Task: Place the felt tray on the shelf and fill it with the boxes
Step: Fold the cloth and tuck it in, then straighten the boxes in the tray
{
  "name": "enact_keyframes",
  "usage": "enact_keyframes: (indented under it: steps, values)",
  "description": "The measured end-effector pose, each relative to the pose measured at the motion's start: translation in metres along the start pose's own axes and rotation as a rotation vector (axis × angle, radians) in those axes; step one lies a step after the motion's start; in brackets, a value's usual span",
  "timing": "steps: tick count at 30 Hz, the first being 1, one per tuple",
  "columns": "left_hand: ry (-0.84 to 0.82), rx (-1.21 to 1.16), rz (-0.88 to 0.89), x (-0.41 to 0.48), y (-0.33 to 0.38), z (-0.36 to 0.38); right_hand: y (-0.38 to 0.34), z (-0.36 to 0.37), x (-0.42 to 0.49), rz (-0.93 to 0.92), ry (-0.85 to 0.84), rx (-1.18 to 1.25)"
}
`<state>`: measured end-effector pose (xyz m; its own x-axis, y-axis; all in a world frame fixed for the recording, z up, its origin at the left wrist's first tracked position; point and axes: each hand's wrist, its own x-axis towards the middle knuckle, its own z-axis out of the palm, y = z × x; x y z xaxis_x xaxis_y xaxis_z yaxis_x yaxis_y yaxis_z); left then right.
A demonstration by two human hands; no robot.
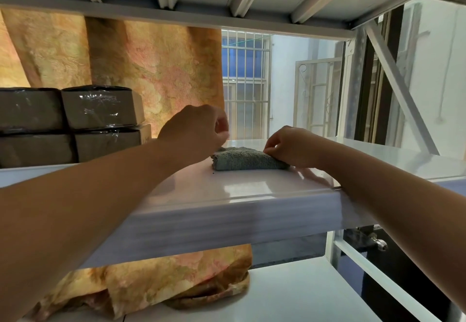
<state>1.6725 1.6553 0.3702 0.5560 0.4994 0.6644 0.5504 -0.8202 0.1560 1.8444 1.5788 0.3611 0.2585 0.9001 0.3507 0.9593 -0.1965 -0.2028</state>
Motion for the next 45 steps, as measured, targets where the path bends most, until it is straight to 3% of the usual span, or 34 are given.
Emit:
enact_keyframes:
  steps: [4,6,14,18,20,23,29,33,36,40,45]
  values:
    - [-0.322,-0.030,0.150,-0.008,0.010,-0.005,0.004,0.002,-0.003,0.021,0.023,0.031]
    - [-0.387,0.005,0.162,-0.007,0.006,-0.005,0.003,0.002,-0.004,0.023,0.015,0.045]
    - [-0.365,0.127,0.222,-0.009,0.002,-0.007,0.001,-0.008,-0.013,-0.108,-0.046,0.325]
    - [-0.261,0.233,0.237,-0.009,0.001,-0.009,-0.001,-0.016,-0.017,-0.030,-0.198,0.680]
    - [-0.210,0.240,0.241,-0.008,-0.001,-0.011,0.000,-0.017,-0.016,0.007,-0.296,0.739]
    - [-0.220,0.231,0.265,-0.007,-0.006,-0.011,0.002,-0.021,-0.009,0.029,-0.413,0.669]
    - [-0.375,0.307,0.258,-0.007,-0.009,-0.008,-0.025,-0.046,0.006,0.108,-0.580,0.126]
    - [-0.221,0.421,0.321,-0.007,-0.006,-0.008,-0.045,-0.046,0.016,0.146,-0.637,0.011]
    - [-0.054,0.446,0.327,-0.006,-0.006,-0.008,-0.051,-0.042,0.020,0.146,-0.616,0.114]
    - [0.107,0.197,0.209,-0.002,-0.007,-0.020,-0.050,-0.037,0.026,0.112,-0.564,0.498]
    - [0.312,-0.034,0.172,0.000,-0.012,-0.039,-0.047,-0.037,0.030,-0.082,-0.539,1.025]
